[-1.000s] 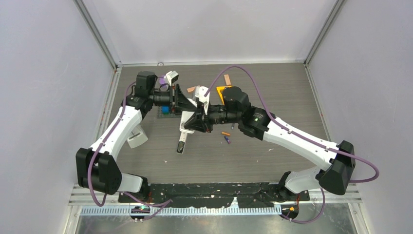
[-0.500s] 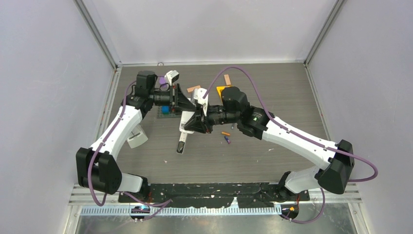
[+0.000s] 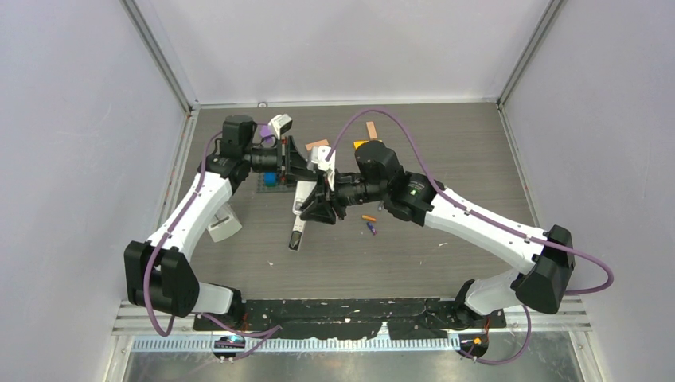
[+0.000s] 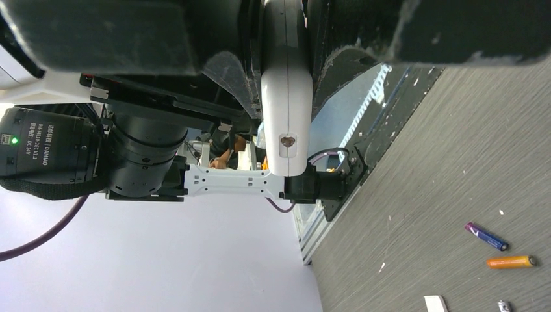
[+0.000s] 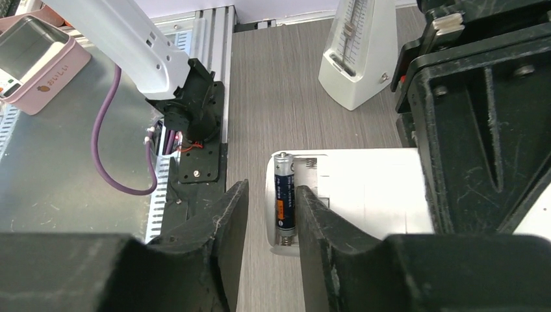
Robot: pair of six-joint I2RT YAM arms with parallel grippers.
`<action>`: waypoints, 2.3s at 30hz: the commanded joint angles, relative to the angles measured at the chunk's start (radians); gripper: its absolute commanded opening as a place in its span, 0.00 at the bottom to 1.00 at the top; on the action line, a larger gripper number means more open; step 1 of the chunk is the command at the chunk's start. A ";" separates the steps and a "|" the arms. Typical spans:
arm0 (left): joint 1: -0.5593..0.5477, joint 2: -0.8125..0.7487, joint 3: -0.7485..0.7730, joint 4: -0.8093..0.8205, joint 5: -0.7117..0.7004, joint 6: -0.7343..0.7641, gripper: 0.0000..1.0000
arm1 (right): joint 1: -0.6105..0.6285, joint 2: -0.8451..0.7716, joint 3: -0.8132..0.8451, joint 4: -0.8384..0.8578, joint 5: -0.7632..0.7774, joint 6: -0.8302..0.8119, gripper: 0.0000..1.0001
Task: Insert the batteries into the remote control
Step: Load the battery into the remote control.
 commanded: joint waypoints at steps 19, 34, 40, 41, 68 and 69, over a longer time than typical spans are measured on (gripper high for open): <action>0.002 -0.021 -0.089 0.449 -0.061 -0.233 0.00 | -0.119 -0.132 0.094 -0.052 0.194 0.407 1.00; -0.007 -0.006 -0.113 0.685 -0.127 -0.361 0.00 | -0.225 -0.021 0.146 -0.243 0.103 0.691 0.95; -0.005 0.017 -0.074 0.727 -0.108 -0.410 0.00 | -0.223 0.012 0.107 -0.090 0.043 0.830 0.95; -0.005 0.018 -0.072 0.729 -0.108 -0.411 0.00 | -0.222 0.010 0.098 -0.071 0.045 0.841 0.95; -0.005 -0.002 -0.105 0.610 -0.148 -0.387 0.00 | -0.179 0.086 0.043 0.060 -0.015 0.920 0.85; -0.005 -0.003 -0.106 0.610 -0.147 -0.387 0.00 | -0.180 0.086 0.040 0.061 -0.016 0.921 0.81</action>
